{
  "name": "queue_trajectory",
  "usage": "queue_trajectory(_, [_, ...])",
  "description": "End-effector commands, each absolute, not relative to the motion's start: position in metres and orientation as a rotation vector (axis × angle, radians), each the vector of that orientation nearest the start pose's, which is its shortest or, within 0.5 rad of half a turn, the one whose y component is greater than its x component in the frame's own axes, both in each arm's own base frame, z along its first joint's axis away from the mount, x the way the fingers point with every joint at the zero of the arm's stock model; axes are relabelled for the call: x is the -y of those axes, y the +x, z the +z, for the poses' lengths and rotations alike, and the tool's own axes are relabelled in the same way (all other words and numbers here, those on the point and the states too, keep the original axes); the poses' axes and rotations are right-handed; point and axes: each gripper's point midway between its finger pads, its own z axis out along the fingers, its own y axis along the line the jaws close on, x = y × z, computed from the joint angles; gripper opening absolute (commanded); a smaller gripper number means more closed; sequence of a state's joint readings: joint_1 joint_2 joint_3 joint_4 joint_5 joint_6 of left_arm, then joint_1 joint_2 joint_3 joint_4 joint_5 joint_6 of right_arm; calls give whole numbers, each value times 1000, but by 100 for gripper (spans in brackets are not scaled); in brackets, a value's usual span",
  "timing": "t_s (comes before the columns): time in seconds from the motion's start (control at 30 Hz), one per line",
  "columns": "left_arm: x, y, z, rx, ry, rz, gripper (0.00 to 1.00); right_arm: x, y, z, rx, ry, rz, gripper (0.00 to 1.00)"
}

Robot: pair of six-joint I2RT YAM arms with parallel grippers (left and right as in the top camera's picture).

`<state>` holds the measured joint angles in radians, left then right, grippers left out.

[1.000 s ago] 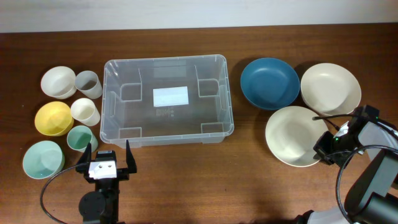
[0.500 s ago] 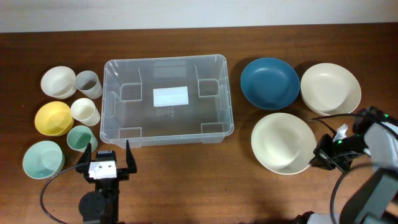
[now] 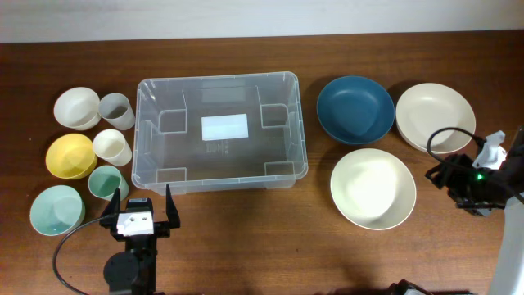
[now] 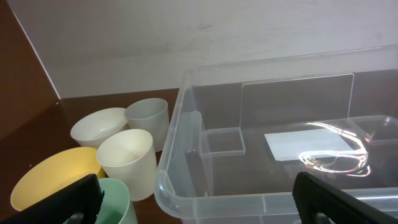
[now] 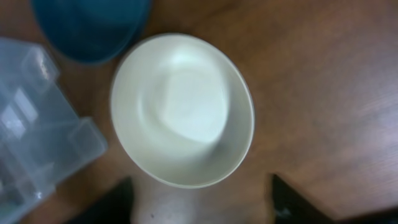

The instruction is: Pack container

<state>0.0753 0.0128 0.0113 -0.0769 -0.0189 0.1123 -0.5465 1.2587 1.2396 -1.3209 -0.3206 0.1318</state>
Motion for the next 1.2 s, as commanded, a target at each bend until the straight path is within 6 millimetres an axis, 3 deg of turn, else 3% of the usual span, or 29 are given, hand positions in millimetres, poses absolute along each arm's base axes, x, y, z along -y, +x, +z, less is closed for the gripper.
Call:
queue_trajectory(0.0, [-24, 245, 156, -1655, 22, 178, 100, 85, 219, 162, -2773, 967, 318, 74])
queue_trajectory(0.2, [-24, 245, 156, -1655, 22, 178, 100, 80, 216, 104, -2850, 1015, 386, 79])
queue_trajectory(0.27, [-24, 245, 156, -1655, 22, 178, 100, 70, 222, 90, -2848, 1020, 499, 79])
queue_trajectory(0.43, [-24, 245, 156, -1655, 22, 178, 100, 72, 224, 66, -2891, 1048, 513, 80])
queue_trajectory(0.77, [-24, 245, 156, -1655, 22, 178, 100, 75, 228, 36, -2950, 1093, 550, 79])
queue_trajectory(1.0, [-24, 245, 156, -1655, 22, 178, 100, 77, 231, 30, -2948, 1092, 548, 78])
queue_trajectory(1.17, [-24, 245, 156, -1655, 22, 178, 100, 90, 227, 26, -2953, 1157, 420, 76])
